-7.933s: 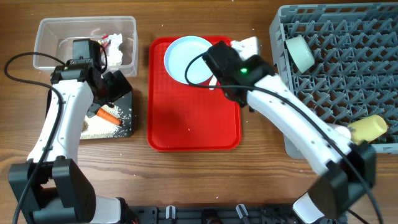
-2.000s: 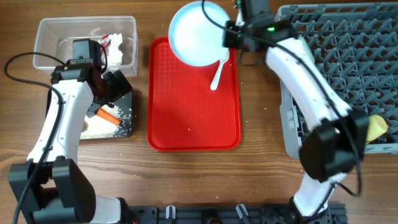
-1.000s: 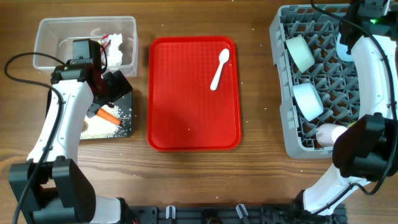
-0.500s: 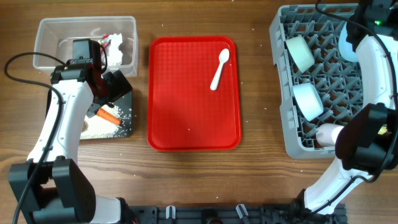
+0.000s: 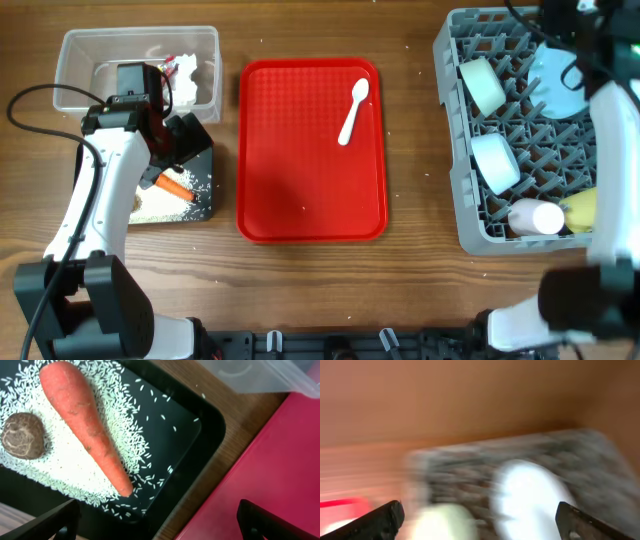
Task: Sort waste into correct bins and load items into the dishwasher rack
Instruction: 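Grasp the white spoon on the red tray with the right gripper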
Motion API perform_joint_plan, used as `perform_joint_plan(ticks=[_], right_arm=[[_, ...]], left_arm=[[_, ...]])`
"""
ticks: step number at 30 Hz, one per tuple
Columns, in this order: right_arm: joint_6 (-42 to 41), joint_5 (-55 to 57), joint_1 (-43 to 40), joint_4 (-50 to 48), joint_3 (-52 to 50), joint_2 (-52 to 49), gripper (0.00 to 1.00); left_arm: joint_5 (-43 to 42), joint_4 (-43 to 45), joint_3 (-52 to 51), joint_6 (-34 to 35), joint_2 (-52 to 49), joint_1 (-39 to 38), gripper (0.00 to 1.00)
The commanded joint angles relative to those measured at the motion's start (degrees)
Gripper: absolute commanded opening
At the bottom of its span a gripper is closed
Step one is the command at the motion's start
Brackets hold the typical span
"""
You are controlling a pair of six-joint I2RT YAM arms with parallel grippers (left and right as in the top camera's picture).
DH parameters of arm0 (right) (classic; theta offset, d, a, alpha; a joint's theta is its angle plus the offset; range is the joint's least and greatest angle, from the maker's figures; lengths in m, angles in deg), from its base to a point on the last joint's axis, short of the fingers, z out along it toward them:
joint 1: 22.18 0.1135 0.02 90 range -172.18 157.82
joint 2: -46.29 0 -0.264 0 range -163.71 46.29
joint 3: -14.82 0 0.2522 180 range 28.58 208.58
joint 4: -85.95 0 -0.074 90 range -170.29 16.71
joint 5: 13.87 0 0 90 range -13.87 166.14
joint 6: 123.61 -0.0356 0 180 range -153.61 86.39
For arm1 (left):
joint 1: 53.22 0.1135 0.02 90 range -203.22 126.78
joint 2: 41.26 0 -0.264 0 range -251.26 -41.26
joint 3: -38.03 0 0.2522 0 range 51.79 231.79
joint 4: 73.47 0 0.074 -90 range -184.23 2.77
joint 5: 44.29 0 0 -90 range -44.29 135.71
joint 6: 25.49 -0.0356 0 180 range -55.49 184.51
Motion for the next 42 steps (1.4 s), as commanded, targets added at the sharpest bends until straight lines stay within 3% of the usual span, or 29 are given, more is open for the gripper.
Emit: perform_joint_plan(ticks=[1,6,9,11,14,22,28,35,42], right_arm=[[-7.93,-35.19,4.81,2.78,0.28,2.54,1.00],[-9.44,-37.03,17.75,5.57,-2.47,-4.11,1.00],[-26.05,-23.87,21.20,7.30,-4.94,-10.47,0.99],[-31.04,-22.21,22.08,7.89,-5.73,-14.93,1.00],[-32.63,-21.84,22.60,7.80,-5.73,-19.67,0.99],[-32.63,-17.33,27.32,6.40,-5.75,-20.17,0.96],[-33.11,-15.54,30.03,5.11,-5.75,-20.17,0.88],[-47.01,-12.90,30.03,2.58,-10.71,-21.79,0.93],[-47.69,-7.96,31.17,-1.22,-13.84,-21.81,0.89]], left_arm=[[0.57,0.13,-0.35,0.35,-0.07,0.31,1.00],[0.57,0.13,-0.35,0.35,-0.07,0.31,1.00],[0.57,0.13,-0.35,0.35,-0.07,0.31,1.00],[0.57,0.13,-0.35,0.35,-0.07,0.31,1.00],[0.57,0.13,-0.35,0.35,-0.07,0.31,1.00],[0.57,0.13,-0.35,0.35,-0.07,0.31,1.00],[0.57,0.13,-0.35,0.35,-0.07,0.31,1.00],[0.57,0.13,-0.35,0.35,-0.07,0.31,1.00],[0.57,0.13,-0.35,0.35,-0.07,0.31,1.00]])
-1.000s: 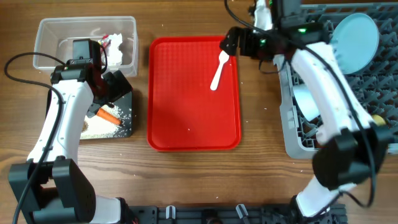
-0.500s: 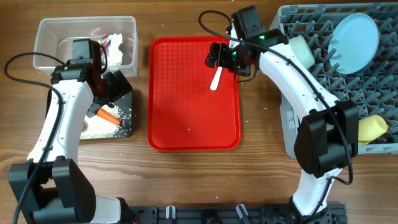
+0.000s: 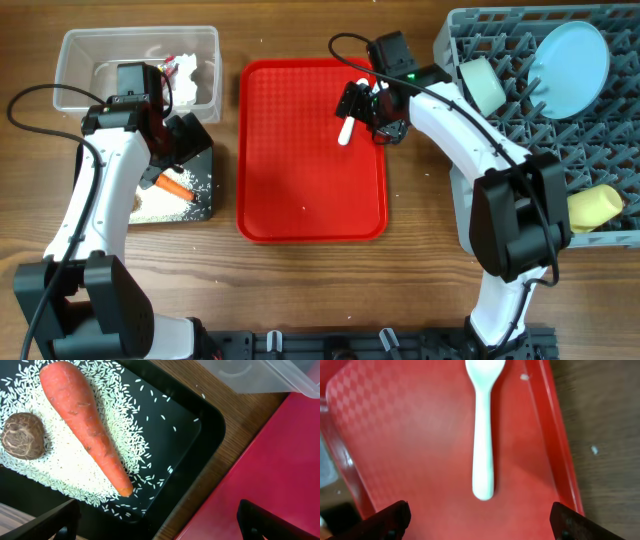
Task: Sort waste into correct bins and load items into the dishwasher rack
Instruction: 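Grasp the white spoon on the red tray with the right gripper, then carry the white spoon into the dish rack and release it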
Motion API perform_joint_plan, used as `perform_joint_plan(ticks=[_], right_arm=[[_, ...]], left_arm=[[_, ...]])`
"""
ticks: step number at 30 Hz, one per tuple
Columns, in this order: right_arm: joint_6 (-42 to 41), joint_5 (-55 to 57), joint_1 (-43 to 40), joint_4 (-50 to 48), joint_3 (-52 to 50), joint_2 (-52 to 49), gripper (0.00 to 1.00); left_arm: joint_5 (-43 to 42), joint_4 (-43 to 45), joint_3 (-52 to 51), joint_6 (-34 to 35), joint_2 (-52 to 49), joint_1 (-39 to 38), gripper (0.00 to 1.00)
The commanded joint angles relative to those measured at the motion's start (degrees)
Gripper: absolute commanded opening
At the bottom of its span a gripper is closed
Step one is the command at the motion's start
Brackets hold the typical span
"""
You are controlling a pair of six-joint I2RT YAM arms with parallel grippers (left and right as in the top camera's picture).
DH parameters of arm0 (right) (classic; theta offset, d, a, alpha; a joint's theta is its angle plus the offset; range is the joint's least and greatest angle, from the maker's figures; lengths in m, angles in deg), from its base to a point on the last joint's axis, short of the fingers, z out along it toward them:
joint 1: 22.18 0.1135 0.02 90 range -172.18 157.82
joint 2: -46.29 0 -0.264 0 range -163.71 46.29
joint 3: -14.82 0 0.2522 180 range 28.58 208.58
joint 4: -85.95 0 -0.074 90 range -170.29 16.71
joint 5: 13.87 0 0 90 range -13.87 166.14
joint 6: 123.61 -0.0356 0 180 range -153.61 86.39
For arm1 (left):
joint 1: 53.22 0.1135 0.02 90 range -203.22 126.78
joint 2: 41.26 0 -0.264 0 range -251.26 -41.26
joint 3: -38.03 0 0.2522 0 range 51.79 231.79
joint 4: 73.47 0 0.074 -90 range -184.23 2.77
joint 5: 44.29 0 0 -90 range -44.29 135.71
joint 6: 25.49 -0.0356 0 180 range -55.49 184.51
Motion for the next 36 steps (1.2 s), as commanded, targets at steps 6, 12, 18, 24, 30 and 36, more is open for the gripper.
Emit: perform_joint_plan(ticks=[6,12,18,24,30,36], right_arm=[[-3.26,4.42,3.26,-13.46,-5.14,-2.40,0.76],[-5.73,3.78,3.30,-16.39,-5.14,-7.65,0.74],[-6.80,4.13,3.30,-21.18,-5.14,-10.80,0.54],[-7.67,3.06,3.30,-22.14,-5.14,-11.63,0.08],[-5.75,1.27,3.30,-22.93,-5.14,-11.63,0.04],[-7.52,2.43,3.30,-21.73,-5.14,-11.63,0.04]], left_arm=[[0.57,0.00,-0.35,0.35,-0.07,0.31,1.00],[0.57,0.00,-0.35,0.35,-0.07,0.31,1.00],[0.57,0.00,-0.35,0.35,-0.07,0.31,1.00],[0.57,0.00,-0.35,0.35,-0.07,0.31,1.00],[0.57,0.00,-0.35,0.35,-0.07,0.31,1.00],[0.57,0.00,-0.35,0.35,-0.07,0.31,1.00]])
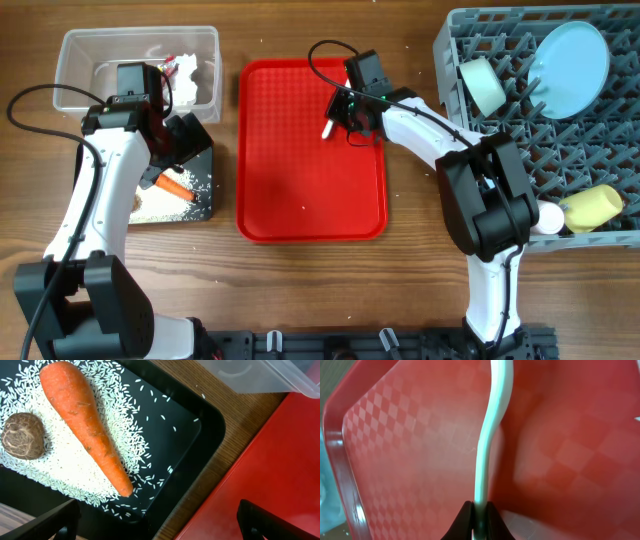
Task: Sort waste into correct bins and load items into the dishwasher rack
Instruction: 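Carry the white spoon into the dish rack and release it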
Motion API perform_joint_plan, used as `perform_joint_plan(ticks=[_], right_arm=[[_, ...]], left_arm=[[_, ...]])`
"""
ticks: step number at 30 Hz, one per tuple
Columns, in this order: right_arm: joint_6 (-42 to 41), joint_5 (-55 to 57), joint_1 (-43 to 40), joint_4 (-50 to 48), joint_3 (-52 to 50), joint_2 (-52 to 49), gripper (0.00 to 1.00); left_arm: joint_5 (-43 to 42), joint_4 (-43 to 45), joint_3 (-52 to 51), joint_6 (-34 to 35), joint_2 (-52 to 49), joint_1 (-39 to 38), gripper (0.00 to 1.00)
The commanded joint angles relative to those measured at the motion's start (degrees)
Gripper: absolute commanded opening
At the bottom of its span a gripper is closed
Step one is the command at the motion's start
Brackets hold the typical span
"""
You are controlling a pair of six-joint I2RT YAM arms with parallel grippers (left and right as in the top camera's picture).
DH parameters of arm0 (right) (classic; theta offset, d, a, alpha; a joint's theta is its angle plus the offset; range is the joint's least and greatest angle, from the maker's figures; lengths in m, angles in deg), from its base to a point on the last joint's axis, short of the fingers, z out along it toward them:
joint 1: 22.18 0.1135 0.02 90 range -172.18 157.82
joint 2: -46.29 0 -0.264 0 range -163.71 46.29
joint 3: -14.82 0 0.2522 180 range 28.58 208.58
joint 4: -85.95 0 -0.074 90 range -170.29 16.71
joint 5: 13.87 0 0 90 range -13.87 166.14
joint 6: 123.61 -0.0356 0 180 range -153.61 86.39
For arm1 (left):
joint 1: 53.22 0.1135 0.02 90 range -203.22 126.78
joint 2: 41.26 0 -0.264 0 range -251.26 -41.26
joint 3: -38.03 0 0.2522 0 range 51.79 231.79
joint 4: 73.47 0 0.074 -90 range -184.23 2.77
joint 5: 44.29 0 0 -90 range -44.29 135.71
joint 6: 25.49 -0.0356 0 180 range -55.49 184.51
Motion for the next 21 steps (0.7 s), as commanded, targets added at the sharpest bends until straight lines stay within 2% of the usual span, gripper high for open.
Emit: perform_joint_plan(ticks=[1,7,12,15,21], right_arm=[[-1.75,2.38,0.13,2.05,-1.03,-2.99,0.04],[-4.81,-1.49,0.13,1.27,-1.03,-5.79,0.04],[-0.35,-6.69,0.07,1.22,-0.26,-5.49,0.04],[5.22,-7.15,-0.11,1.97,-0.24,-0.79,0.04],[13.92,-4.50,-3.65,6.67,-0.24,18.03,0.04]], left_arm=[[0.57,0.00,-0.35,0.35,-0.07,0.31,1.00],[0.57,0.00,-0.35,0.35,-0.07,0.31,1.00],[0.57,0.00,-0.35,0.35,-0.07,0.31,1.00],[0.57,0.00,-0.35,0.35,-0.07,0.31,1.00],[0.57,0.00,-0.35,0.35,-0.07,0.31,1.00]])
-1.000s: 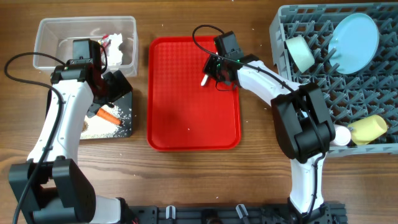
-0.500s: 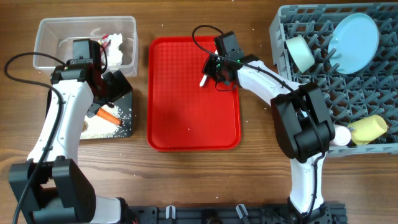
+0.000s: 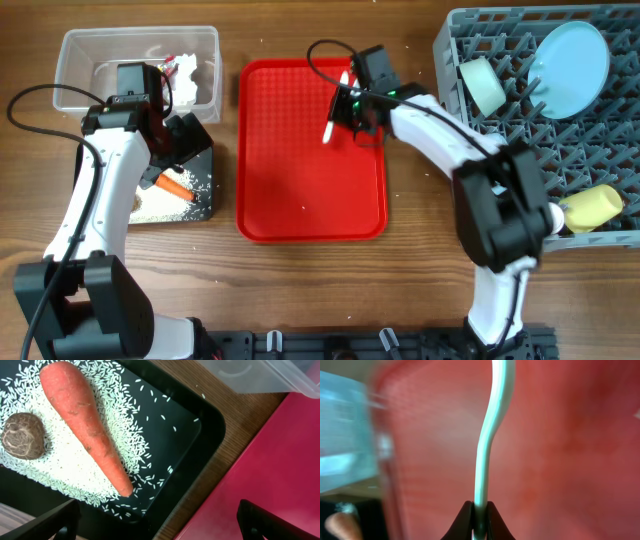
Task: Sort waste into correct bins and load items into the dishwasher rack
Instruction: 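Carry the white spoon into the dish rack and release it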
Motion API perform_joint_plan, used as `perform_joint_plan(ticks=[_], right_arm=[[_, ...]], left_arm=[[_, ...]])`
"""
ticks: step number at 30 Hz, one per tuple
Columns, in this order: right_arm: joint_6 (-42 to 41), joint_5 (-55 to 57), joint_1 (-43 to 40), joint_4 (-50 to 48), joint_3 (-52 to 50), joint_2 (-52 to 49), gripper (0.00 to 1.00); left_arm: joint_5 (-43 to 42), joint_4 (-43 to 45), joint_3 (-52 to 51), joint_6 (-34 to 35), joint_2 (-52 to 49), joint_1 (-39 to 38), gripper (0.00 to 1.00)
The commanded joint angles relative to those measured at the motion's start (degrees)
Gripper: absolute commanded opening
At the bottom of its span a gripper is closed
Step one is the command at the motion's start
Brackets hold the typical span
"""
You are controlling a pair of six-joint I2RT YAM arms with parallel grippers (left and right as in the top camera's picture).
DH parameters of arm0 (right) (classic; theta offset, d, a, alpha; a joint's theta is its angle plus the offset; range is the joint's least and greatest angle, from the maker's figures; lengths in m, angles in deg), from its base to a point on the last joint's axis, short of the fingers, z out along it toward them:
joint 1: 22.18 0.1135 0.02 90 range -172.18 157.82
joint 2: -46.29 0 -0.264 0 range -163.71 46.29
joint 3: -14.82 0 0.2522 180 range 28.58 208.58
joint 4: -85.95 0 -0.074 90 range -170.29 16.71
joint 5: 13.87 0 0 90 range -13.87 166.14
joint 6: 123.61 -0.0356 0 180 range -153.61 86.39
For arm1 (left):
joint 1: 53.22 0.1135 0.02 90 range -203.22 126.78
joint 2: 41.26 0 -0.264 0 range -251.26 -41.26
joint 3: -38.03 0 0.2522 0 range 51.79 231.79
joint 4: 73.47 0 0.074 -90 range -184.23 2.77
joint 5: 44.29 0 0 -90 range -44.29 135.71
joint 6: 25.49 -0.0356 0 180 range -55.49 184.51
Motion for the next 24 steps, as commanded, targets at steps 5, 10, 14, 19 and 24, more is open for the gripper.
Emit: perform_joint_plan(ticks=[5,10,14,19,24], right_arm=[[7.39,5.73,-9.81,8.00,0.09,23.50,0.04],[10.54,8.11,-25.07,18.08,0.07,30.93,0.04],[7.28,8.17,-37.53,24.70,0.07,32.22,0.04],[-6.21,18.73,-49.05,34.53,-0.42,32.20,0.05],[-10.47,24.61,-51.63,32.85,-6.29,32.13,0.04]], left_arm=[[0.57,0.00,-0.35,0.35,-0.04,0.31,1.00],[0.57,0.00,-0.35,0.35,-0.04,0.31,1.00],[0.57,0.00,-0.35,0.35,-0.04,0.31,1.00],[0.57,0.00,-0.35,0.35,-0.04,0.31,1.00],[0.57,0.00,-0.35,0.35,-0.04,0.31,1.00]])
